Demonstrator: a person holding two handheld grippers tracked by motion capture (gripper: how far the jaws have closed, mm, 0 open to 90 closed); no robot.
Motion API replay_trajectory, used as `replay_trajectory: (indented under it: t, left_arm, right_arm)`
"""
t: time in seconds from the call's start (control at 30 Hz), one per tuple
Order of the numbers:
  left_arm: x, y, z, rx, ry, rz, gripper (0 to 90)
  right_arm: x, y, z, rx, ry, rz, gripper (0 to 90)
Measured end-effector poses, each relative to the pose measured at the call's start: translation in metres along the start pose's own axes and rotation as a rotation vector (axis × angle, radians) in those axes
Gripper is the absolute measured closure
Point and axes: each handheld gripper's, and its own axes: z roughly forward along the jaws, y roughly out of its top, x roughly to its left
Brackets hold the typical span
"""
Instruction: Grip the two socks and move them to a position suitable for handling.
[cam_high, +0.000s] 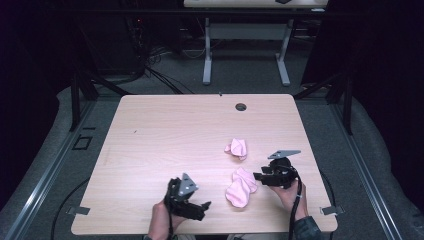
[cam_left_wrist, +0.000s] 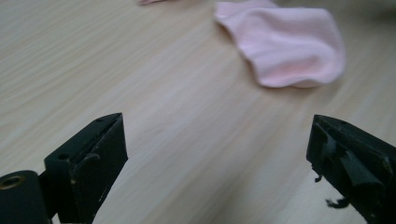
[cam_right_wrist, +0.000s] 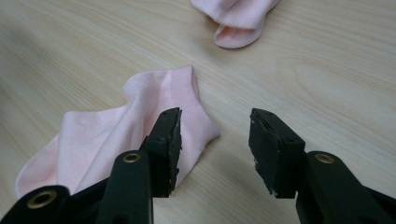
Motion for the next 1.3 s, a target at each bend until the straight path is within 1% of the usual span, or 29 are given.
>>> replay_trajectory:
  t: [0.03,0.07,0.1,0.13,0.17,0.2,0.23,0.27,0.3,0.33,0.4,0.47,0.5,0.53,0.57,0.63,0.67,0.73,0.77,0.8,0.87,0.9,0.97,1.07,1.17,1.2,1.23,1.3]
  left_arm:
    - [-0.008,0.004,0.006,0.005,-0.021,0.013,6.3]
    - [-0.015,0.008,0.012,0.011,-0.051,0.017,7.5]
    - [-0.022,0.012,0.017,0.018,-0.058,0.028,8.3]
    - [-0.028,0.014,0.021,0.015,-0.059,0.043,10.0]
    - [-0.036,0.019,0.028,0.017,-0.077,0.051,11.4]
    - [-0.042,0.022,0.033,0.024,-0.074,0.07,15.0]
    - [-0.048,0.024,0.039,0.031,-0.073,0.079,15.4]
    - [-0.051,0.026,0.043,0.043,-0.079,0.089,17.0]
    - [-0.051,0.026,0.043,0.043,-0.079,0.089,18.1]
    - [-0.055,0.029,0.054,0.059,-0.085,0.088,19.6]
    - [-0.057,0.031,0.06,0.064,-0.086,0.08,21.7]
    - [-0.058,0.033,0.064,0.073,-0.083,0.089,24.7]
    - [-0.059,0.034,0.066,0.076,-0.09,0.094,25.9]
    - [-0.06,0.035,0.067,0.08,-0.084,0.101,29.3]
    - [-0.06,0.035,0.069,0.09,-0.086,0.109,33.4]
    - [-0.06,0.034,0.072,0.104,-0.086,0.107,41.9]
    - [-0.059,0.034,0.073,0.108,-0.101,0.105,47.4]
    - [-0.059,0.034,0.074,0.109,-0.102,0.111,52.7]
    - [-0.059,0.034,0.074,0.111,-0.109,0.116,57.4]
    - [-0.059,0.034,0.074,0.113,-0.11,0.121,60.0]
    - [-0.06,0.033,0.075,0.128,-0.111,0.137,66.1]
    - [-0.06,0.033,0.075,0.126,-0.108,0.142,67.3]
    - [-0.059,0.032,0.074,0.126,-0.104,0.151,73.1]
    - [-0.055,0.029,0.073,0.115,-0.106,0.149,83.4]
    - [-0.051,0.028,0.069,0.114,-0.095,0.163,85.5]
    - [-0.05,0.027,0.067,0.109,-0.096,0.166,85.8]
    - [-0.046,0.026,0.064,0.106,-0.089,0.165,85.9]
    - [-0.039,0.024,0.057,0.108,-0.074,0.176,85.9]
  right_arm:
    - [0.001,0.001,0.003,0.008,-0.006,-0.002,54.1]
    - [0.002,0.002,0.007,0.011,-0.004,-0.011,55.5]
    - [0.002,0.003,0.011,0.024,-0.007,-0.021,55.6]
    - [0.002,0.004,0.014,0.031,-0.016,-0.027,55.9]
    - [0.002,0.004,0.016,0.027,-0.019,-0.026,56.9]
    - [0.002,0.004,0.018,0.027,-0.013,-0.021,57.4]
    - [0.002,0.005,0.02,0.028,-0.026,-0.022,57.7]
    - [0.002,0.005,0.021,0.033,-0.028,-0.026,58.1]
    - [0.002,0.005,0.021,0.027,-0.024,-0.026,58.2]
    - [0.003,0.004,0.022,0.034,-0.026,-0.032,58.3]
    - [0.003,0.004,0.024,0.041,-0.023,-0.037,58.7]
    - [0.003,0.003,0.025,0.029,-0.026,-0.041,59.3]
    - [0.003,0.002,0.026,0.031,-0.024,-0.036,59.7]
    - [0.003,0.002,0.026,0.032,-0.027,-0.037,60.5]
    - [0.003,0.002,0.027,0.029,-0.029,-0.041,61.3]
    - [0.002,0.001,0.028,0.042,-0.027,-0.041,63.8]
    - [0.002,0.001,0.028,0.05,-0.024,-0.045,65.1]
    - [0.003,0.0,0.031,0.053,-0.023,-0.047,66.8]
    - [0.003,0.0,0.032,0.05,-0.024,-0.05,68.1]
    - [0.003,0.0,0.032,0.049,-0.019,-0.054,69.3]
    - [0.004,0.001,0.033,0.051,-0.016,-0.056,72.6]
    - [0.004,0.001,0.033,0.055,-0.016,-0.061,74.3]
    - [0.005,0.001,0.033,0.056,-0.005,-0.059,79.1]
    - [0.005,-0.001,0.033,0.046,0.007,-0.055,82.7]
    - [0.005,-0.002,0.033,0.042,0.018,-0.033,83.5]
    - [0.004,-0.003,0.032,0.042,0.022,-0.034,83.6]
    - [0.005,-0.003,0.03,0.042,0.015,-0.033,83.6]
    - [0.005,-0.003,0.025,0.017,0.025,-0.014,83.7]
